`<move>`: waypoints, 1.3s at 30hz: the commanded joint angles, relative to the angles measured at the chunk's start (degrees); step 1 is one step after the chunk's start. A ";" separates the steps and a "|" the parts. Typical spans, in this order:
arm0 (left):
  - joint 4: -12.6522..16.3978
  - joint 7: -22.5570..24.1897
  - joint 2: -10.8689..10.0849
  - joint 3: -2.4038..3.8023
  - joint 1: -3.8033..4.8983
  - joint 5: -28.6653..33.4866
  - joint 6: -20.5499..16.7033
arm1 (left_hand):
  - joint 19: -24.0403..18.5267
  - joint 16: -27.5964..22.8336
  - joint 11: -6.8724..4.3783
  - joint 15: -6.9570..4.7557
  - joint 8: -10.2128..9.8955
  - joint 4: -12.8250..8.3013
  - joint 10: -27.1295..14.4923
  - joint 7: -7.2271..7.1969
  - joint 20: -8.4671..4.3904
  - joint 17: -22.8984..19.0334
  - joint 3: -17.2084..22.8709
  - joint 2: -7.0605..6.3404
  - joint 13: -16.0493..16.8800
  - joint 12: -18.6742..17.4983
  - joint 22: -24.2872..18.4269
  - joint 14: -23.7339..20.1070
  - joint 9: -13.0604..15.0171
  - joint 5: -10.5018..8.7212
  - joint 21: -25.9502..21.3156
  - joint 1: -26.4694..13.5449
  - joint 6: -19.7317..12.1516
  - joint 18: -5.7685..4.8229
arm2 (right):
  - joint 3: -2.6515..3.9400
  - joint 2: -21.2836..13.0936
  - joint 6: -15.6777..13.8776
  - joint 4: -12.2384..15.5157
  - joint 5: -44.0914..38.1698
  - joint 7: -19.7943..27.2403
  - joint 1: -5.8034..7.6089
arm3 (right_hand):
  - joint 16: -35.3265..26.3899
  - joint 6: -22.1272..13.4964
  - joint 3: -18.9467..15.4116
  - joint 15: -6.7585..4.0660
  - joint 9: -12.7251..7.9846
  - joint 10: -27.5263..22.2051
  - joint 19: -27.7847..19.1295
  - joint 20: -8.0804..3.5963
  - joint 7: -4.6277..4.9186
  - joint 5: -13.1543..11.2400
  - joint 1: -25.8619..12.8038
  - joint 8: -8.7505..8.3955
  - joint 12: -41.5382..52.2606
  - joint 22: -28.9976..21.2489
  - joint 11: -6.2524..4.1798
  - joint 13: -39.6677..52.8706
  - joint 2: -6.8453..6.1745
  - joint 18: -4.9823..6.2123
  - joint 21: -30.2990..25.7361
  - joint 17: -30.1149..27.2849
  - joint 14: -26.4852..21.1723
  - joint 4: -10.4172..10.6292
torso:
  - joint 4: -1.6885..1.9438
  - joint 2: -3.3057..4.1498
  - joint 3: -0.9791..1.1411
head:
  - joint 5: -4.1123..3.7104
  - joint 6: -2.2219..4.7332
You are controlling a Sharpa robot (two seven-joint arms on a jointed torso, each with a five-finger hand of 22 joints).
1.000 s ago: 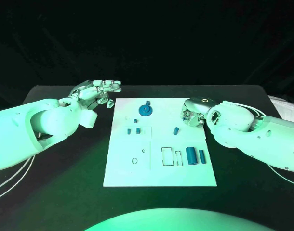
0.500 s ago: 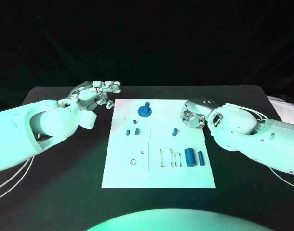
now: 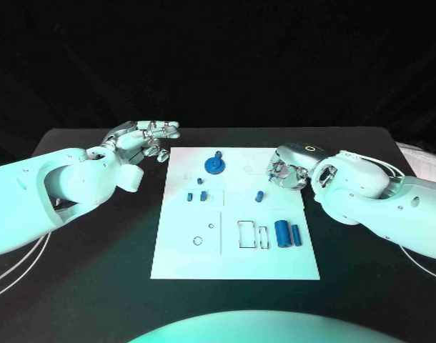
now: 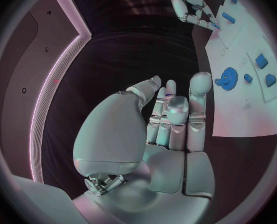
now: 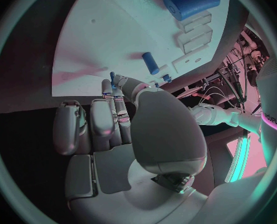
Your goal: Assemble the parts on the task board
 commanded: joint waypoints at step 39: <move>0.48 0.48 1.14 0.05 0.03 -0.21 0.86 | -0.39 -0.08 0.01 -0.12 0.41 -0.06 -0.39 -0.02 0.05 -0.10 -0.39 0.54 0.10 0.43 -0.05 -0.38 -0.10 0.20 -0.25 0.35 -0.49 0.69 | -2.45 10.42 2.04 6.64 -1.64 3.01 -5.05 | 0.73 0.18 0.52 -0.14 0.05 0.30 0.41 -0.11 0.28 -0.25 -0.16 -0.32 -0.16 0.11 0.15 -0.41 0.55 0.32 0.26 0.34 1.74 -0.22 | -0.04 -0.12 0.03 | 6.29 -1.89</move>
